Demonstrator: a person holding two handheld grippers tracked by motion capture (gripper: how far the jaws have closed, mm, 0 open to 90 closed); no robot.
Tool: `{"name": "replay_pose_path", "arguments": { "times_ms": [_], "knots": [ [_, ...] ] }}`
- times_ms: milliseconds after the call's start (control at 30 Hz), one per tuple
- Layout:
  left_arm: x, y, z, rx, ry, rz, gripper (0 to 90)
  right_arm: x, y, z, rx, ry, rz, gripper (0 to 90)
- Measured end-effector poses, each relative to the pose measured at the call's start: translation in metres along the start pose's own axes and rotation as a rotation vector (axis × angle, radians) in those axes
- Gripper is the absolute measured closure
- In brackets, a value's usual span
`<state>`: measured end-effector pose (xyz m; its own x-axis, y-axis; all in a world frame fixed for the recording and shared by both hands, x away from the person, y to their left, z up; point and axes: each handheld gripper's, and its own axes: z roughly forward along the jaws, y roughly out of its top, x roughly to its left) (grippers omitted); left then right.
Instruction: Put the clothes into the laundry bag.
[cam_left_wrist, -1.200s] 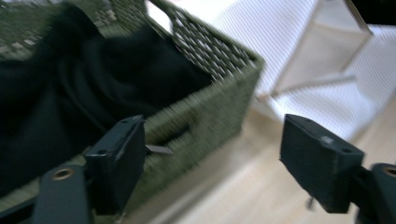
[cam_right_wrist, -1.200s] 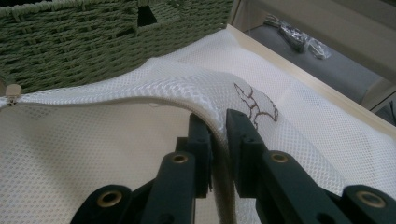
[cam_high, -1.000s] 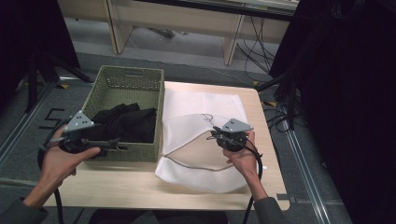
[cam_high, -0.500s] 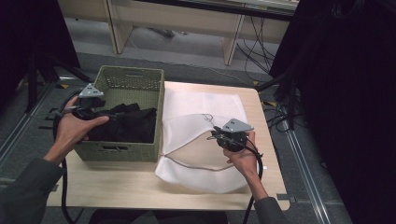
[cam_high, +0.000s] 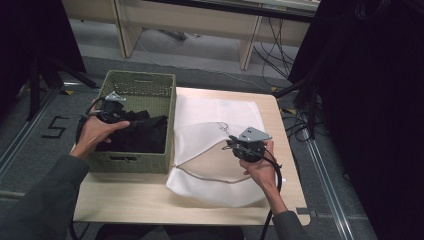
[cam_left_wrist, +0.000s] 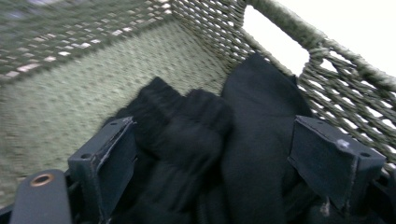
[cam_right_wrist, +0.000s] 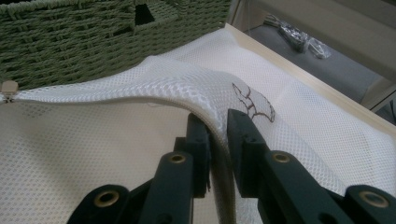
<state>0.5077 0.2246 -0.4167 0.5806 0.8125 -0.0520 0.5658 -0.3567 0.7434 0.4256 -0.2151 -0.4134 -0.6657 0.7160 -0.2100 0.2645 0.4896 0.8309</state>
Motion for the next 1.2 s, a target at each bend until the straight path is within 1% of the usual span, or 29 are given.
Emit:
{"name": "replay_pose_path", "arguments": {
  "times_ms": [67,100,133,167,233,267,300,333,367,433,533,567,600,633,667,700,733,767,800,833,867,900,933,967,1067,1100,1133,1167,1200],
  "knots": [
    [-0.001,0.000,0.003,-0.002,-0.006,0.002,14.9,0.000,0.000,0.000,0.000,-0.003,-0.005,79.5],
    [-0.003,-0.001,0.008,0.016,-0.017,0.018,14.7,0.001,0.000,0.000,-0.005,-0.011,-0.008,79.5],
    [-0.003,-0.001,0.008,0.016,-0.017,0.018,14.6,0.001,0.000,0.000,-0.005,-0.011,-0.008,79.5],
    [-0.004,-0.002,0.011,0.028,-0.023,0.020,14.5,0.001,0.000,0.000,-0.003,-0.011,-0.008,79.5],
    [-0.005,-0.004,0.017,0.030,-0.025,0.018,14.6,0.001,0.000,0.000,0.000,-0.011,-0.011,79.5],
    [-0.006,-0.006,0.021,0.038,-0.040,0.012,14.5,0.001,0.000,0.001,0.004,0.005,-0.010,79.5],
    [-0.006,-0.006,0.021,0.038,-0.040,0.012,14.5,0.001,0.000,0.001,0.000,0.003,-0.007,79.5],
    [-0.006,-0.008,0.024,0.051,-0.041,0.013,14.5,0.001,0.000,0.001,0.000,0.003,-0.007,79.5],
    [-0.007,-0.009,0.027,0.066,-0.024,0.006,14.4,0.001,0.000,0.001,0.015,0.013,0.007,79.5],
    [-0.007,-0.010,0.030,0.067,-0.023,0.006,14.4,0.001,0.000,0.000,0.020,0.012,0.000,79.5],
    [-0.005,-0.012,0.037,0.085,-0.028,-0.010,14.3,0.002,0.000,0.001,0.018,0.014,0.006,79.4],
    [-0.005,-0.012,0.038,0.110,-0.032,-0.006,14.2,0.001,0.000,0.002,0.003,0.001,-0.015,79.4],
    [-0.005,-0.012,0.040,0.121,-0.032,-0.006,14.2,0.002,0.000,0.001,0.020,0.014,0.002,79.4],
    [-0.006,-0.013,0.042,0.123,-0.027,-0.012,14.0,0.002,0.000,0.001,0.021,0.014,0.001,79.4],
    [-0.005,-0.014,0.046,0.136,-0.012,0.001,13.7,0.002,0.000,0.001,0.022,0.015,0.000,79.4],
    [-0.005,-0.014,0.046,0.136,-0.012,0.001,13.2,0.002,0.000,0.001,0.020,0.013,0.001,79.4],
    [-0.004,-0.015,0.050,0.141,0.000,0.004,13.2,0.002,0.000,0.001,0.020,0.013,0.001,79.4],
    [-0.003,-0.015,0.052,0.160,-0.001,0.004,12.7,0.001,0.000,0.001,0.011,0.004,-0.014,79.4],
    [-0.003,-0.017,0.055,0.153,0.012,-0.011,12.1,0.002,0.000,0.002,0.004,-0.001,-0.002,79.4],
    [-0.003,-0.019,0.059,0.130,0.025,-0.018,10.8,0.002,0.000,0.002,0.009,0.006,-0.004,79.5],
    [-0.003,-0.020,0.062,0.129,0.032,-0.021,8.2,0.002,0.000,0.001,0.014,0.006,-0.006,79.5],
    [-0.003,-0.021,0.064,0.127,0.046,-0.026,8.2,0.002,0.000,0.001,0.014,0.006,-0.006,79.5],
    [-0.002,-0.021,0.064,0.148,0.049,-0.013,6.4,0.003,-0.001,0.001,0.026,0.018,0.014,79.5],
    [-0.001,-0.022,0.065,0.147,0.052,-0.020,6.4,0.003,-0.001,0.001,0.025,0.017,0.015,79.5],
    [0.000,-0.023,0.067,0.155,0.054,-0.031,5.6,0.002,0.000,0.001,0.022,0.020,0.003,79.4],
    [0.000,-0.024,0.068,0.161,0.051,-0.032,4.9,0.002,0.000,0.001,0.015,0.007,-0.005,79.5],
    [0.000,-0.024,0.068,0.187,0.038,-0.031,4.9,0.002,0.000,0.001,0.015,0.007,-0.005,79.5],
    [0.001,-0.023,0.068,0.208,0.031,-0.020,3.0,0.003,-0.001,0.002,0.005,0.002,0.001,79.4],
    [0.000,-0.024,0.069,0.193,0.036,-0.017,3.0,0.003,-0.001,0.002,0.005,0.002,0.001,79.4]
  ]
}}
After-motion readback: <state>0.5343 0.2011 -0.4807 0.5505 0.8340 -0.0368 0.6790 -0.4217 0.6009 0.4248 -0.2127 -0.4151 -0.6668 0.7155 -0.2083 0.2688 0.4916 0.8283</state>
